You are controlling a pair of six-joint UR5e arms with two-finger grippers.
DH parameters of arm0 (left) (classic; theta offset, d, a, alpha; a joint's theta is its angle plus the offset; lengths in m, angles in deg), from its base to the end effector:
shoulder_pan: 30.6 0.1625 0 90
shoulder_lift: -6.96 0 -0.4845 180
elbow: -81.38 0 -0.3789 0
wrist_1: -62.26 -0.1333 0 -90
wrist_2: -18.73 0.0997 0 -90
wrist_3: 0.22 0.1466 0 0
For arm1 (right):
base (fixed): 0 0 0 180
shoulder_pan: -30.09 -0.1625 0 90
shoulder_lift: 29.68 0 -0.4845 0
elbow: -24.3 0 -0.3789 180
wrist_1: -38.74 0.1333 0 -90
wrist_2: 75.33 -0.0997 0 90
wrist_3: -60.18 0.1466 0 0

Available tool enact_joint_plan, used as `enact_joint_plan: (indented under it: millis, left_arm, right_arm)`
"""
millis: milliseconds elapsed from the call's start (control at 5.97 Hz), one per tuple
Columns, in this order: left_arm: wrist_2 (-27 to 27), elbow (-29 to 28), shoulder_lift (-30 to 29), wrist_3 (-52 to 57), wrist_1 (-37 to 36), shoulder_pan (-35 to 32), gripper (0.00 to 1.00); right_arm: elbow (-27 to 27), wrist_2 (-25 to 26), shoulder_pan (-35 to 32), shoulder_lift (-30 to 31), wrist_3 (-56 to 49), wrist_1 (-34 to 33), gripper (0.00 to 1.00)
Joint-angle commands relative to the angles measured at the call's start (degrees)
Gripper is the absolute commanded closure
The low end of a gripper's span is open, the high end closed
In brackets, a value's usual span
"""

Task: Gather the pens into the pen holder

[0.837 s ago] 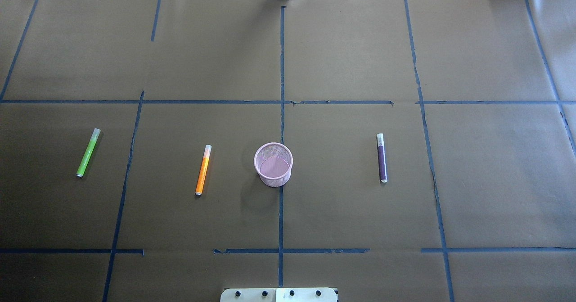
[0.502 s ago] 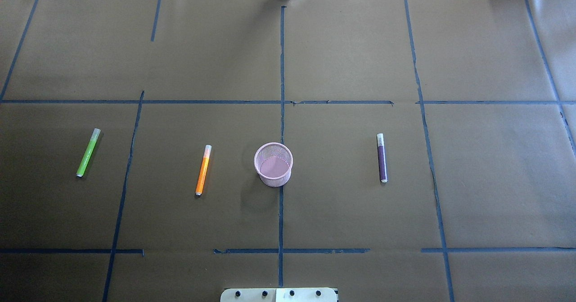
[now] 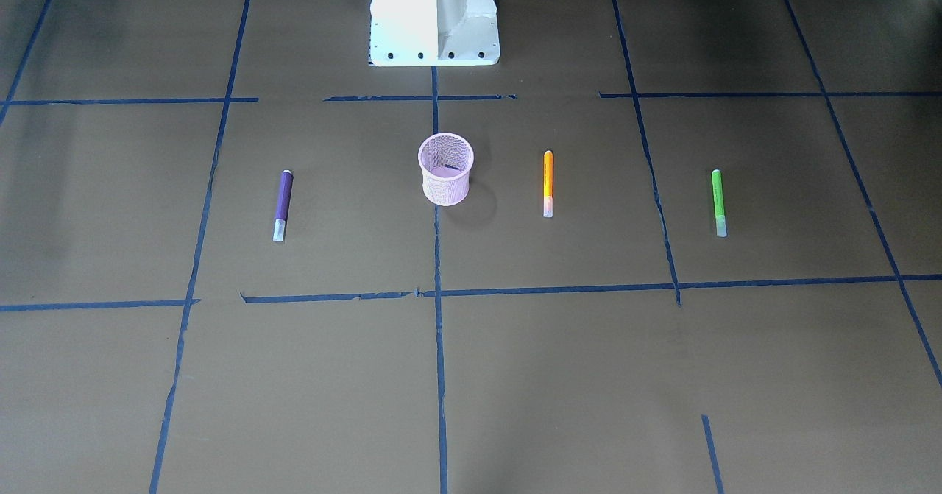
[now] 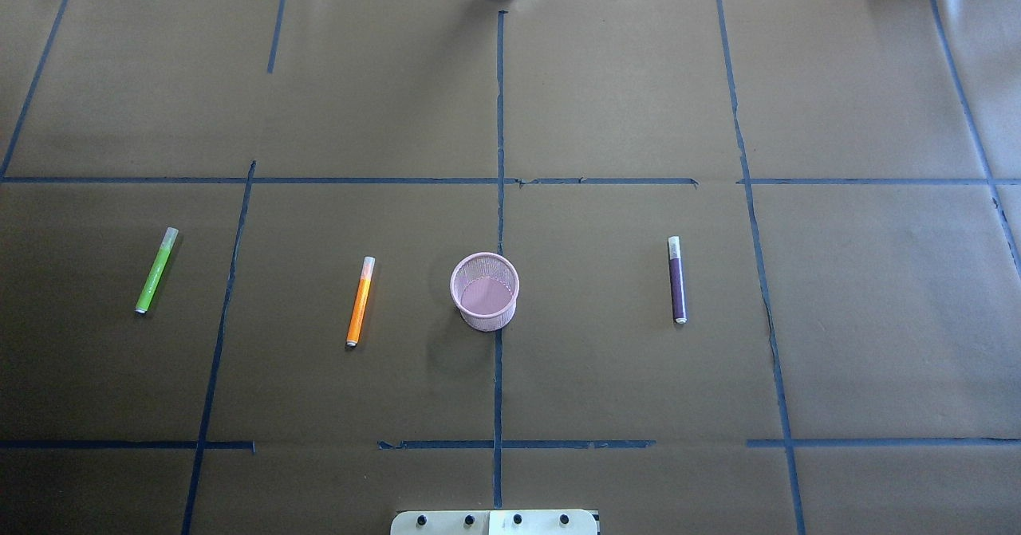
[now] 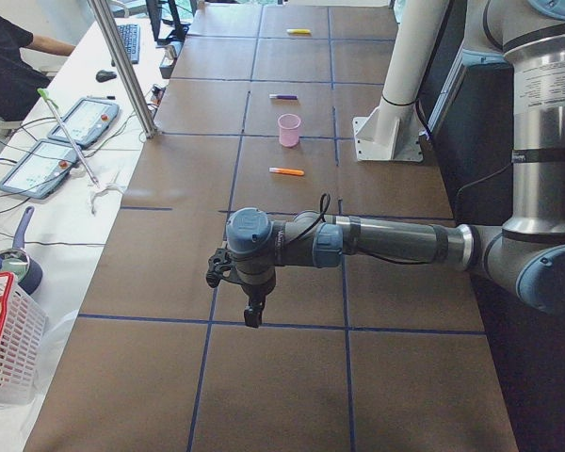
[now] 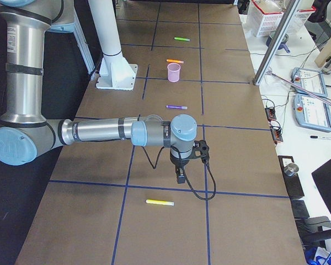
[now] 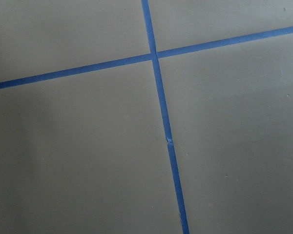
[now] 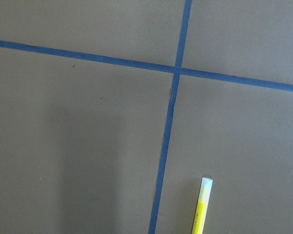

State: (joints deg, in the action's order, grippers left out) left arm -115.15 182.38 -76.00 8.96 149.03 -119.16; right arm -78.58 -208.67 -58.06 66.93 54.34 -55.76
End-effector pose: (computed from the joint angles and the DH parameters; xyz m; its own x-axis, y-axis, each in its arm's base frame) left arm -0.0211 -0.4203 0.7216 0.7071 0.1861 -0.6822 -0.1397 0.9825 0.1232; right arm 0.0190 -0.4246 0.7059 0.7192 -0.1461 0.6793 0.1060 0.9893 0.1005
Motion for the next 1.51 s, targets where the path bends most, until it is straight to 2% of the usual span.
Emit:
enact_joint_plan:
  millis: [0,335,502,837,1172,1340]
  left_arm:
    - [0.2,0.5,0.7,0.5,0.6,0.2,0.0]
    - [0.1,1.6,1.0,-0.1,0.6,0.2,0.0]
    - [0.1,5.0,3.0,0.3,0.7,0.2,0.0]
    - [-0.2,5.9,3.4,-0.3,1.8,1.0,0.0]
    - [-0.1,5.6,1.8,-0.1,1.8,4.3,0.0]
    - [0.0,4.8,-1.0,-0.1,1.7,6.2,0.0]
  right_arm:
    - [0.0,-0.1,0.1,0.1,-0.4,0.0,0.0]
    - [0.1,-0.1,0.4,0.2,-0.3,0.0,0.0]
    - [0.1,-0.3,0.9,0.3,0.1,0.2,0.0]
    - [-0.4,-0.4,2.6,0.3,0.6,0.1,0.0]
    - [-0.1,-0.2,4.7,0.3,0.9,0.1,0.0]
    - [-0.4,-0.1,5.1,0.3,2.1,0.2,0.01]
